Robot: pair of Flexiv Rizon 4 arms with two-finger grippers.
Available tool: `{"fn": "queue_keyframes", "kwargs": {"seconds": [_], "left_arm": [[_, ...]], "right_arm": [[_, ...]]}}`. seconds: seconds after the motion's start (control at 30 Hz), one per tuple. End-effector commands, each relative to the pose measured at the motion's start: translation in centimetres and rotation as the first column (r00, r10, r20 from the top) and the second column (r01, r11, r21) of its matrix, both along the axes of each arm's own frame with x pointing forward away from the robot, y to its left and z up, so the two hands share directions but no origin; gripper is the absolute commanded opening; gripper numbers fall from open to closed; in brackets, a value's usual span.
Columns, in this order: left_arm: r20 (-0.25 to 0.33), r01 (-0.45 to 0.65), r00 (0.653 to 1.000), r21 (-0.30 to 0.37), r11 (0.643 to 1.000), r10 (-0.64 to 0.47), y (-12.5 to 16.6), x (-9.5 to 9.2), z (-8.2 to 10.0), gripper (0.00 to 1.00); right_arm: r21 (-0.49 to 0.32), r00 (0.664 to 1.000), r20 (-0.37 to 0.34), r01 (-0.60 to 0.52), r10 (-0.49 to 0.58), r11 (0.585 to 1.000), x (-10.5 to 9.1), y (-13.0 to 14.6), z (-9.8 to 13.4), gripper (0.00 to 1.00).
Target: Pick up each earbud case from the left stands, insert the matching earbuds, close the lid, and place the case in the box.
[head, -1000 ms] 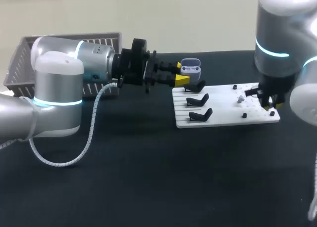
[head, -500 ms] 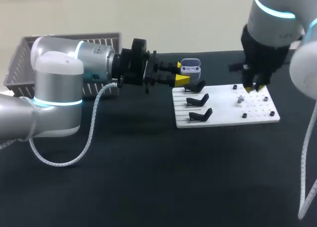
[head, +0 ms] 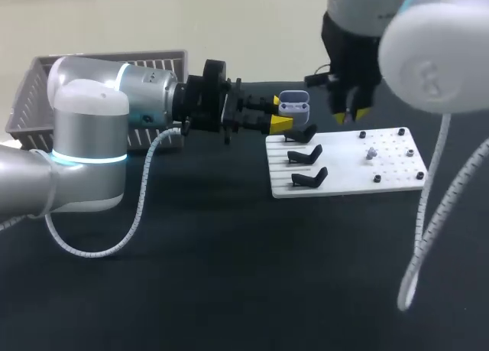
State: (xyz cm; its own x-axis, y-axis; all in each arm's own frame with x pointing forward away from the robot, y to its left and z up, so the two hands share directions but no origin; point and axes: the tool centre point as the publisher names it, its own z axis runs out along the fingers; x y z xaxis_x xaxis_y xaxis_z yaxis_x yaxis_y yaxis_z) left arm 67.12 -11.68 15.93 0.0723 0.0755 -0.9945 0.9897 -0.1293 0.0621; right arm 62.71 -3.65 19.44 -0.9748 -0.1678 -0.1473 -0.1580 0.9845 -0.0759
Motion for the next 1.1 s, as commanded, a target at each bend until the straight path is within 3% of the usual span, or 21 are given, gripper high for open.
{"fn": "queue_keyframes", "kwargs": {"seconds": [0.03, 0.67, 0.9, 1.1], "left_arm": [[0.003, -0.003, 1.0, -0.003, 1.0, 0.003, 0.0, -0.1, -0.1, 0.0], [0.004, 0.003, 1.0, 0.005, 1.0, -0.003, -0.2, -0.6, -0.3, 0.0], [-0.001, 0.008, 1.0, -0.003, 1.0, -0.008, -0.9, -2.3, -0.6, 0.0], [0.009, -0.005, 1.0, -0.023, 1.0, 0.005, -0.8, -3.0, -0.4, 0.0]], "right_arm": [[-0.035, 1.0, -0.009, 0.015, -0.015, 0.999, -0.2, 0.9, 0.9, 0.0], [-0.043, 1.0, -0.005, 0.016, -0.017, 0.999, -0.4, 0.9, 1.1, 0.0], [-0.026, 0.99, -0.01, 0.143, -0.143, 0.989, -0.8, 2.1, 1.9, 0.0], [0.003, 0.954, -0.013, 0.3, -0.299, 0.954, -0.8, 2.2, 2.4, 0.0]]}}
